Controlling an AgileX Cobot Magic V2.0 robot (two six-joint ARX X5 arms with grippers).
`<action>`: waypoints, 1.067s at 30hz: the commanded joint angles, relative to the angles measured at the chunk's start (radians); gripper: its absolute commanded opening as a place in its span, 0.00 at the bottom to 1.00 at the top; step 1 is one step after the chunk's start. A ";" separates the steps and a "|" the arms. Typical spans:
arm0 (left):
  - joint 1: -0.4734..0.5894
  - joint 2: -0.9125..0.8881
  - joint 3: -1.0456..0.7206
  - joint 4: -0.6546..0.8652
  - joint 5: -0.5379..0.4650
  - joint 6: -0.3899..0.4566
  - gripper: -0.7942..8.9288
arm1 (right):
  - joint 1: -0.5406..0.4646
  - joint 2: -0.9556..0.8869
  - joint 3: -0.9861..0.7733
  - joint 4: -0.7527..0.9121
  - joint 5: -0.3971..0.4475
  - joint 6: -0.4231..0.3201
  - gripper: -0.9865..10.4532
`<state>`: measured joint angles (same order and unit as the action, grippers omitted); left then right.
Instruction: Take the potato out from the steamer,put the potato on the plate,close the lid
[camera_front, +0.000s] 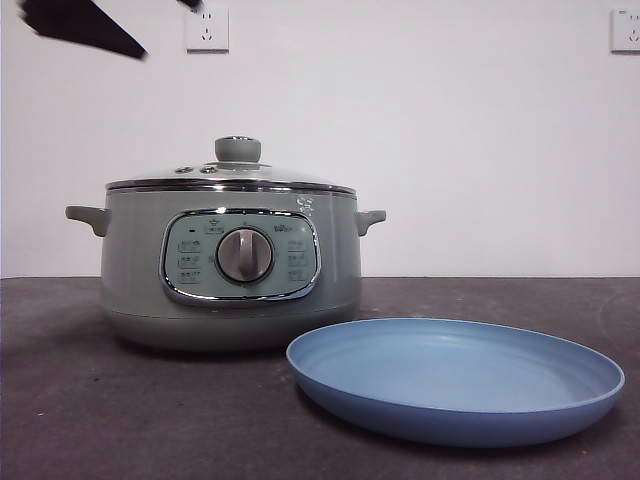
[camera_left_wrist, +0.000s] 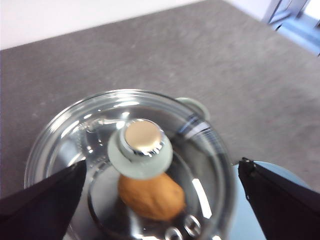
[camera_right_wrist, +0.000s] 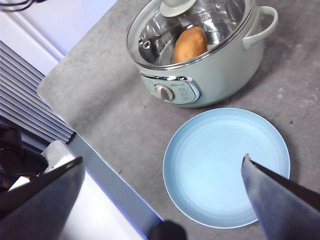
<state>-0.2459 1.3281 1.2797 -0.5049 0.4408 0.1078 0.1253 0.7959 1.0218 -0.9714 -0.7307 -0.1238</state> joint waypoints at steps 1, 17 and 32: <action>-0.034 0.094 0.047 0.018 -0.039 0.033 0.81 | 0.002 0.003 0.002 0.007 0.001 0.003 0.69; -0.110 0.370 0.146 0.077 -0.173 0.077 0.79 | 0.002 0.010 0.002 0.010 0.004 0.003 0.69; -0.141 0.368 0.146 0.068 -0.212 0.076 0.13 | 0.002 0.014 0.002 0.013 0.005 0.002 0.69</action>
<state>-0.3855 1.6913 1.4258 -0.4339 0.2268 0.1753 0.1253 0.8082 1.0222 -0.9653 -0.7258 -0.1238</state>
